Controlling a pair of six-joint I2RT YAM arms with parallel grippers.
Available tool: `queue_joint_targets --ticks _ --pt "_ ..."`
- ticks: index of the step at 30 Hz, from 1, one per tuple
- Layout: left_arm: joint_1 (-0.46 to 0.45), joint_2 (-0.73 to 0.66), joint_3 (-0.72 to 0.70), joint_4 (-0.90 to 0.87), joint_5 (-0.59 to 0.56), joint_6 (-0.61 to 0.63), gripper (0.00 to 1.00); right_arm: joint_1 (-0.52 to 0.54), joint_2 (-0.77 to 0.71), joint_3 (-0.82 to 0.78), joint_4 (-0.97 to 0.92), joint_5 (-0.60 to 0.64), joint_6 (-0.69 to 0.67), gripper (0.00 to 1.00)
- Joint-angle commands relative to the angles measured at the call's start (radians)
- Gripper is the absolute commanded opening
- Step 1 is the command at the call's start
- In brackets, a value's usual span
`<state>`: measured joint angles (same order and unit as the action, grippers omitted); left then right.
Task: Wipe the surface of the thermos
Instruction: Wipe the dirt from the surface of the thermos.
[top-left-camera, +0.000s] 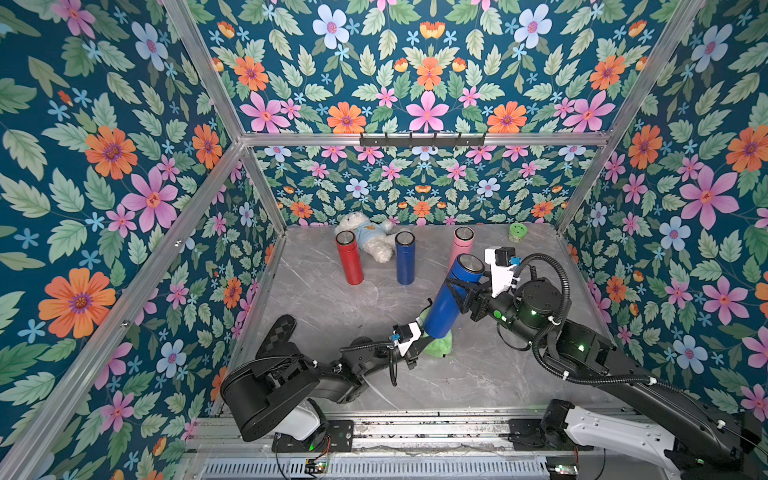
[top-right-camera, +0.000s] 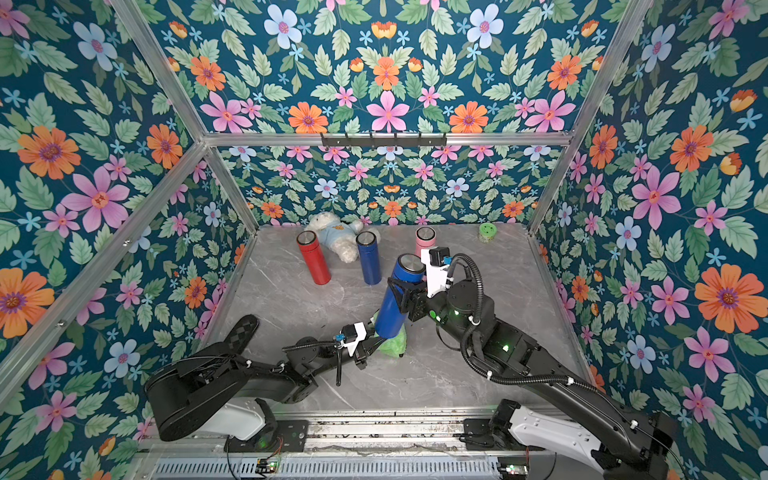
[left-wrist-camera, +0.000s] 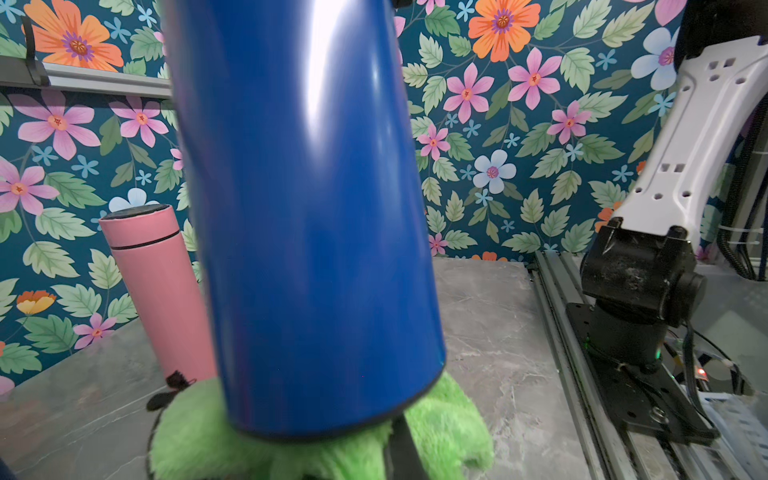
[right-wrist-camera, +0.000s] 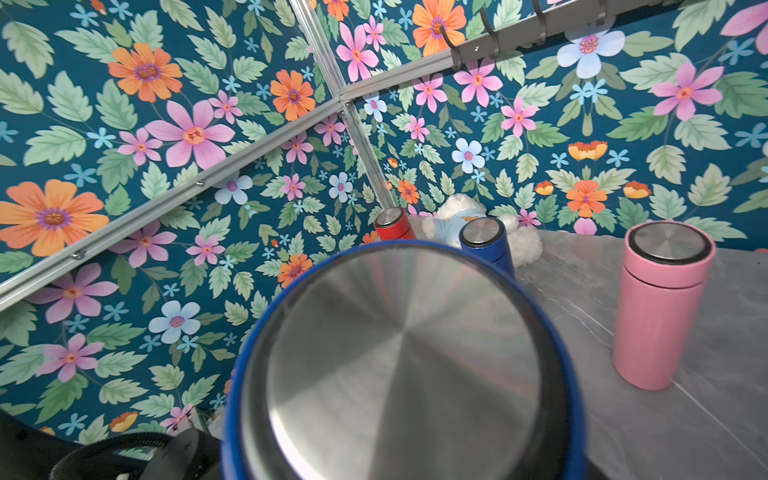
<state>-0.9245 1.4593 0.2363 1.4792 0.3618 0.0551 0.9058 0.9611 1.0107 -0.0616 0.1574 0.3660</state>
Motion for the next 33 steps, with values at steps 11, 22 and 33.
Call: queue_joint_targets --ticks 11,22,33 --pt "-0.002 -0.055 0.007 0.24 0.002 0.019 0.0 0.008 0.09 0.078 -0.096 0.12 -0.057 0.0" --pt "0.002 -0.094 -0.033 0.24 -0.059 0.047 0.0 0.01 0.008 0.075 -0.245 0.046 -0.005 0.0" --pt "0.009 -0.037 0.025 0.24 -0.014 0.041 0.0 0.013 0.063 0.054 -0.067 -0.105 0.069 0.0"
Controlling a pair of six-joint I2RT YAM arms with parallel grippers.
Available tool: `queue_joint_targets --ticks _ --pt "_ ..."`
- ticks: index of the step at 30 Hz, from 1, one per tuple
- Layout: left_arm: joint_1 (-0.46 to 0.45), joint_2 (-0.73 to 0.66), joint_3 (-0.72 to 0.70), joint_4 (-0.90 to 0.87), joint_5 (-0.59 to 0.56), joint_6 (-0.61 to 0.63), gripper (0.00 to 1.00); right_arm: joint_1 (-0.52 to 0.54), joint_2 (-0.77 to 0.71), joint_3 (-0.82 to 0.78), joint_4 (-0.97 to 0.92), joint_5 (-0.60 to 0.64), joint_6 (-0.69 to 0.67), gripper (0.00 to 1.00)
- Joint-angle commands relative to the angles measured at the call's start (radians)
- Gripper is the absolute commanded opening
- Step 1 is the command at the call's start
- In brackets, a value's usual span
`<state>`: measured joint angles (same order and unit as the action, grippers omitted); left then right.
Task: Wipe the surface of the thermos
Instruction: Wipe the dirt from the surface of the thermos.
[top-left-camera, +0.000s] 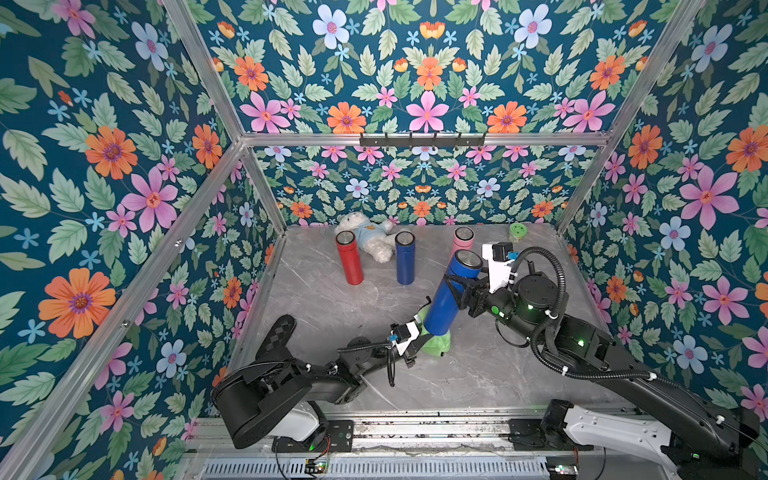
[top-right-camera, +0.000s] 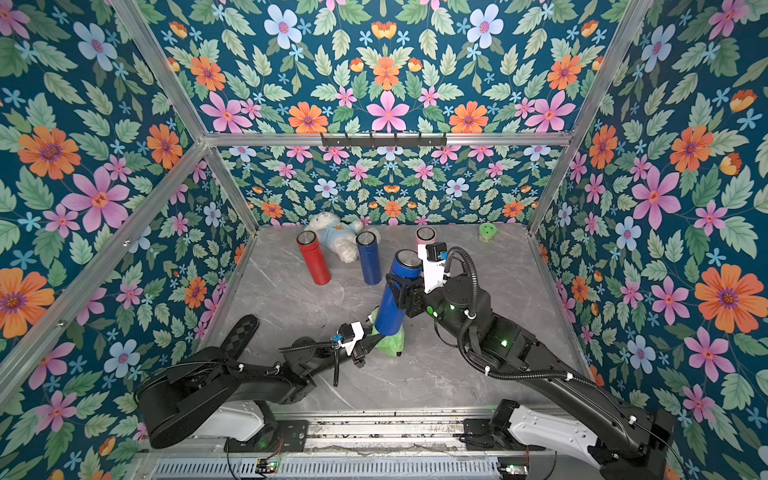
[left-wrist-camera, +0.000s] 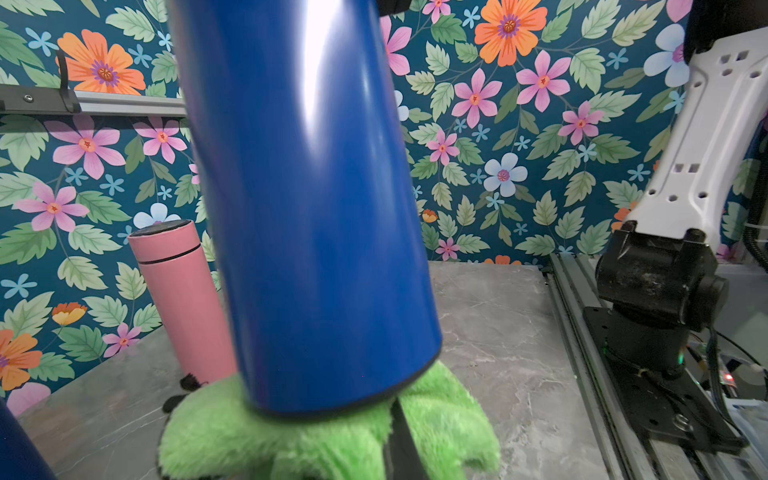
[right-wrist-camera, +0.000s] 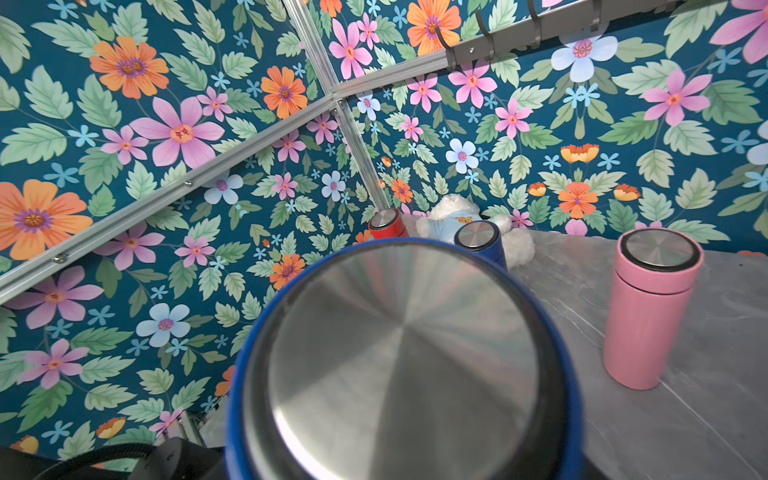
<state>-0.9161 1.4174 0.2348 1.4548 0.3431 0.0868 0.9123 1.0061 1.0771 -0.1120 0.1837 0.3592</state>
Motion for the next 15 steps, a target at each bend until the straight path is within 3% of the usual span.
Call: queue_joint_targets --ticks 1,4,9,15 --pt "0.0 0.013 0.035 0.264 0.01 0.005 0.0 0.006 0.021 -0.02 0.011 -0.12 0.079 0.0" --pt "0.0 0.037 0.047 0.265 0.017 -0.014 0.0 0.005 0.028 -0.019 0.031 -0.039 0.053 0.0" --pt "0.0 0.068 0.033 0.252 -0.037 -0.062 0.0 0.006 0.008 0.037 -0.105 0.177 -0.035 0.0" --pt "0.0 0.058 0.01 0.035 -0.129 -0.135 0.0 0.006 -0.091 0.036 -0.253 0.349 -0.076 0.0"
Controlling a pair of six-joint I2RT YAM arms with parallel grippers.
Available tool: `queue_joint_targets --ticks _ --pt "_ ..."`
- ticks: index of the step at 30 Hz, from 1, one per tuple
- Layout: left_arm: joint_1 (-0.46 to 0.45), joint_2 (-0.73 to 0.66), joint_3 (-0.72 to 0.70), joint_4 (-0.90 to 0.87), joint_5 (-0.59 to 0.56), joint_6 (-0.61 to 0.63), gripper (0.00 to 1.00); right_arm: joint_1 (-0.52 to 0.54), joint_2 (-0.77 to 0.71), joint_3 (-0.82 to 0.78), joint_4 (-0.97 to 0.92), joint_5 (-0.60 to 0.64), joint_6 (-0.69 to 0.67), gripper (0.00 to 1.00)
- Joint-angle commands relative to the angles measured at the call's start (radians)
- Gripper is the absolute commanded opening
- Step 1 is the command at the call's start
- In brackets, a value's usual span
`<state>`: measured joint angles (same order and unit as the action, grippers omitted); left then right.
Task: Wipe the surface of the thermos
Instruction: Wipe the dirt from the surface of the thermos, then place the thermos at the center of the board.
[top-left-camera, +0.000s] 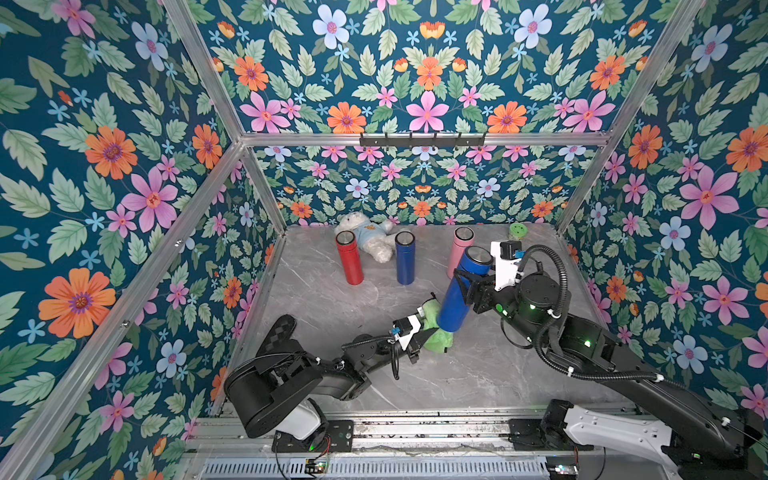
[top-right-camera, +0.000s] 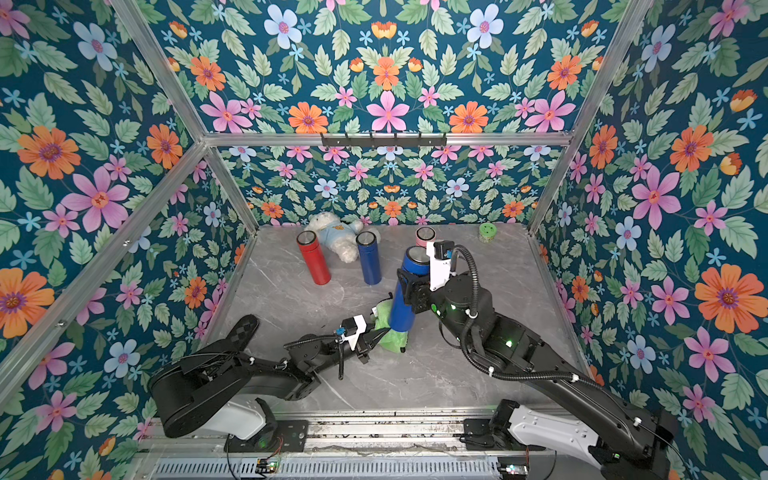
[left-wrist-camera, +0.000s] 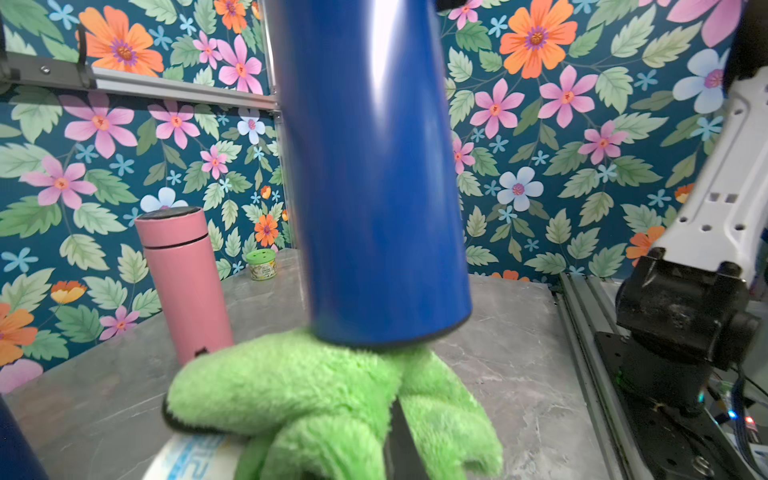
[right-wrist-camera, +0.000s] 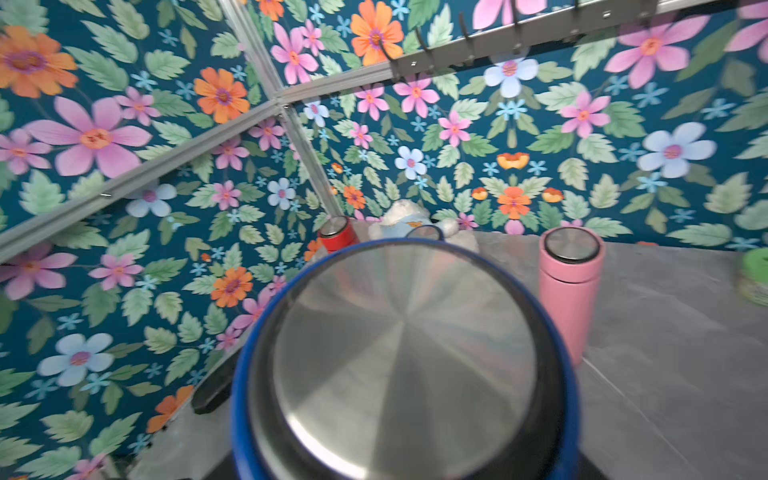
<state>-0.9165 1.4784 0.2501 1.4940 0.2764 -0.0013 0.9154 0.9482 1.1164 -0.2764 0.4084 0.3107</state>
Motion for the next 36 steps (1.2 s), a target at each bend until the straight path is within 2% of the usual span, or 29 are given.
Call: queue_joint_targets --ticks 1,4,8,11,16,18,20,21,25,30,36 --pt "0.001 0.006 -0.008 -0.032 -0.082 -0.062 0.0 0.002 -0.053 -0.012 -0.101 0.146 -0.033 0.0" --pt "0.001 0.026 0.008 -0.146 -0.132 -0.087 0.0 0.001 -0.101 -0.035 -0.141 0.213 -0.045 0.0" --pt "0.001 0.05 0.062 -0.331 -0.185 -0.119 0.26 -0.005 -0.155 -0.067 -0.159 0.266 -0.058 0.0" --pt "0.001 0.057 0.101 -0.462 -0.22 -0.151 0.42 -0.03 -0.179 -0.085 -0.164 0.266 -0.057 0.0" --pt "0.001 0.028 0.195 -0.772 -0.266 -0.221 0.59 -0.098 -0.174 -0.141 -0.128 0.23 -0.054 0.0" --pt "0.002 0.013 0.259 -0.961 -0.29 -0.256 0.83 -0.143 -0.166 -0.175 -0.094 0.196 -0.05 0.0" --pt "0.002 -0.006 0.306 -1.114 -0.312 -0.283 0.96 -0.186 -0.157 -0.207 -0.054 0.168 -0.042 0.0" --pt "0.001 -0.021 0.327 -1.191 -0.327 -0.302 0.99 -0.21 -0.151 -0.227 -0.025 0.156 -0.046 0.0" --pt "0.002 -0.078 0.417 -1.445 -0.327 -0.324 0.99 -0.326 -0.107 -0.266 0.068 0.082 -0.059 0.0" --pt "0.014 -0.148 0.502 -1.62 -0.219 -0.302 0.99 -0.473 -0.032 -0.284 0.191 -0.044 -0.08 0.0" --pt "0.104 -0.246 0.545 -1.625 -0.003 -0.29 0.99 -0.586 0.099 -0.29 0.361 -0.114 -0.162 0.0"
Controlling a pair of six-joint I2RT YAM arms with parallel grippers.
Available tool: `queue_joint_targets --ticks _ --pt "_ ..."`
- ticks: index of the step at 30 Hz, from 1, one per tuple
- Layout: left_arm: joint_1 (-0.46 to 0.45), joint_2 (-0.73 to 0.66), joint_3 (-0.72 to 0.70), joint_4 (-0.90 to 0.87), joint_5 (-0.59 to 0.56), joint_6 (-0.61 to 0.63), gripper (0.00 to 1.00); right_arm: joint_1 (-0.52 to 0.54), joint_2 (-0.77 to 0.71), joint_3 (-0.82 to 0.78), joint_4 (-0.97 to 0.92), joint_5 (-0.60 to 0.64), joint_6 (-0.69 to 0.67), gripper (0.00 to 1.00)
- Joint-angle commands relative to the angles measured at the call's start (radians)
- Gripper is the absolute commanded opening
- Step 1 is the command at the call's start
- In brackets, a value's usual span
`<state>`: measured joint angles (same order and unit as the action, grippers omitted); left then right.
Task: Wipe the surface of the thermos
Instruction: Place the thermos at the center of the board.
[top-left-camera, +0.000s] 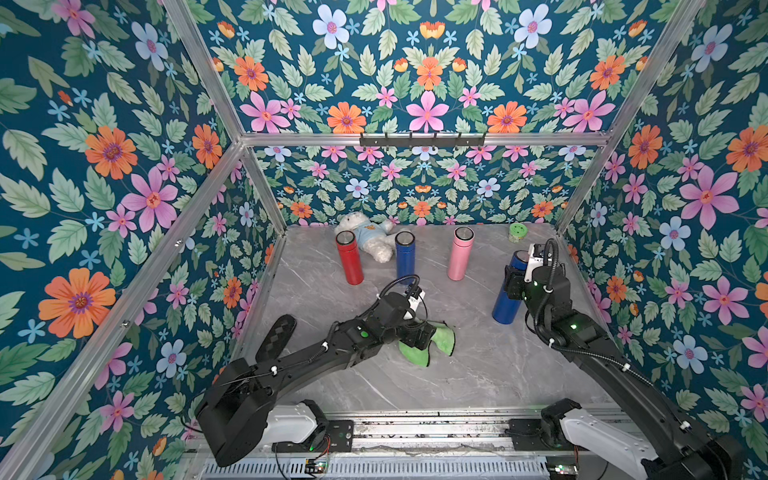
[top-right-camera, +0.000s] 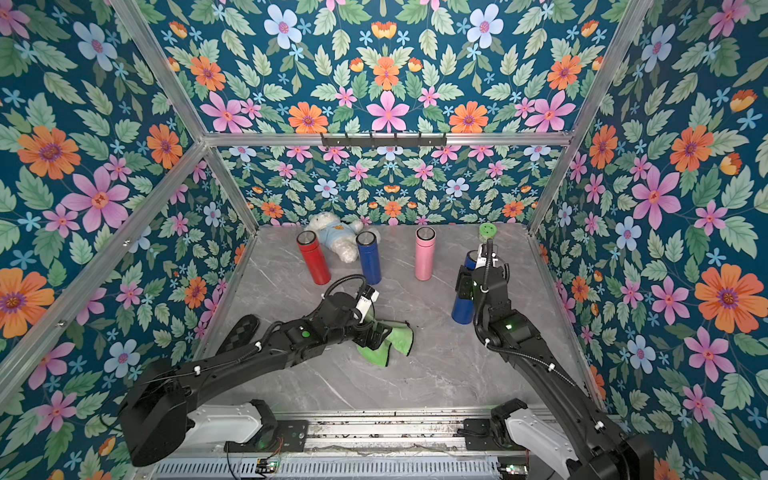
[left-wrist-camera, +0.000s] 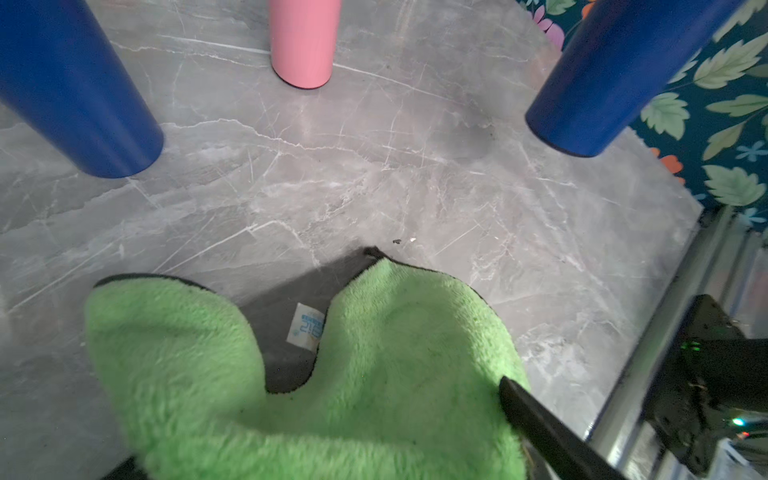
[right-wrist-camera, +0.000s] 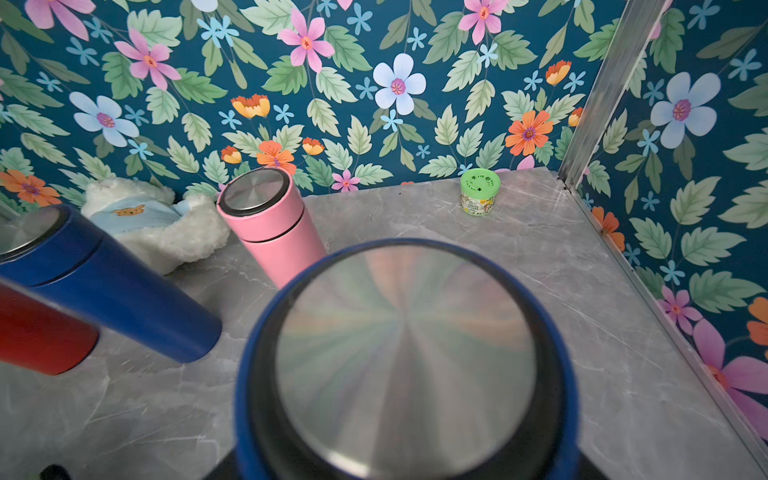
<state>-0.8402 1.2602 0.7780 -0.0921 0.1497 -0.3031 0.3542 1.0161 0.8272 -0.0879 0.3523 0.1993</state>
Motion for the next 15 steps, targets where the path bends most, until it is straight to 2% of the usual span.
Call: queue_joint_targets --ticks 1,5,8,9,12,15 --pt "0.045 -0.039 0.031 -0.043 0.139 0.012 0.99 -0.049 0.057 -0.001 0.203 -0.085 -0.054 0.0" --pt "0.058 -0.04 0.132 -0.119 0.152 0.063 0.99 -0.134 0.165 0.008 0.315 -0.151 -0.046 0.0" --pt "0.055 0.014 0.222 -0.217 0.183 0.118 0.99 -0.157 0.262 0.04 0.383 -0.157 -0.088 0.0" --pt "0.052 0.039 0.25 -0.258 0.162 0.127 0.99 -0.165 0.291 0.057 0.396 -0.167 -0.094 0.0" --pt "0.015 0.106 0.352 -0.403 -0.029 0.174 0.99 -0.191 0.389 0.11 0.428 -0.188 -0.108 0.07" --pt "0.012 0.093 0.367 -0.413 -0.093 0.174 0.99 -0.206 0.473 0.149 0.476 -0.194 -0.134 0.12"
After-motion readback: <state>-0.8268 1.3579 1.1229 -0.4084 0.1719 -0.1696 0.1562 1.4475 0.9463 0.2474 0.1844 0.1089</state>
